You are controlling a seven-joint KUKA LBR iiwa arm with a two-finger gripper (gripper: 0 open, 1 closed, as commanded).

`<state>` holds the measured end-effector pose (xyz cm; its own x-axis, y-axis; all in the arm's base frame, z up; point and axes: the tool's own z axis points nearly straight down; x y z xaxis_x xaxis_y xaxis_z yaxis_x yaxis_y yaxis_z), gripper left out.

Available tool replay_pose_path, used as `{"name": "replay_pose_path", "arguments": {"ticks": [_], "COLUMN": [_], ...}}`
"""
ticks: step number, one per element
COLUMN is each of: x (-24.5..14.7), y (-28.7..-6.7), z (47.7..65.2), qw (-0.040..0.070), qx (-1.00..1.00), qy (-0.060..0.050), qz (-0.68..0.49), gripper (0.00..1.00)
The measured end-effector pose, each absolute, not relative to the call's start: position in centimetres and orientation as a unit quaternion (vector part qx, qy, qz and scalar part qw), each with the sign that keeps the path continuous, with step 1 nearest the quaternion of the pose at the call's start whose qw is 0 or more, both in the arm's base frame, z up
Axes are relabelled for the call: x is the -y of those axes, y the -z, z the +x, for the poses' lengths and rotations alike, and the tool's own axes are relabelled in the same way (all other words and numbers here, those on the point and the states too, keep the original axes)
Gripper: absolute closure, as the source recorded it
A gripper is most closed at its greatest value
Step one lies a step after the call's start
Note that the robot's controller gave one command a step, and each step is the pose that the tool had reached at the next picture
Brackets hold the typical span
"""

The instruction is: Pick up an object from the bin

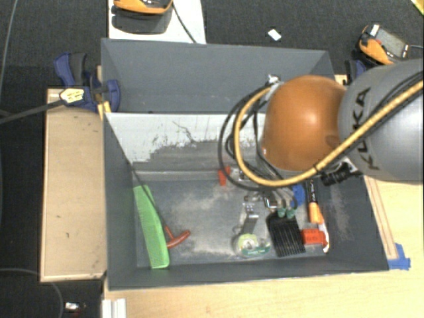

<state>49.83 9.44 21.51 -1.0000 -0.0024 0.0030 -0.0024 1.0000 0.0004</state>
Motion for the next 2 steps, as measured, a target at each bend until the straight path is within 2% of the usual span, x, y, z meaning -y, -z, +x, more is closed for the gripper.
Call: {"name": "replay_pose_path", "arguments": {"ticks": [1,2], "x": [-9.4,-13.0], "y": [-21.7,-15.3], "z": [50.0,49.9], "qw": [-0.001,-0.004], "qx": [1.000,0.999], "qy": [0.000,0.001], "qz": [0.000,0.042], "gripper": [0.00,0.00]}}
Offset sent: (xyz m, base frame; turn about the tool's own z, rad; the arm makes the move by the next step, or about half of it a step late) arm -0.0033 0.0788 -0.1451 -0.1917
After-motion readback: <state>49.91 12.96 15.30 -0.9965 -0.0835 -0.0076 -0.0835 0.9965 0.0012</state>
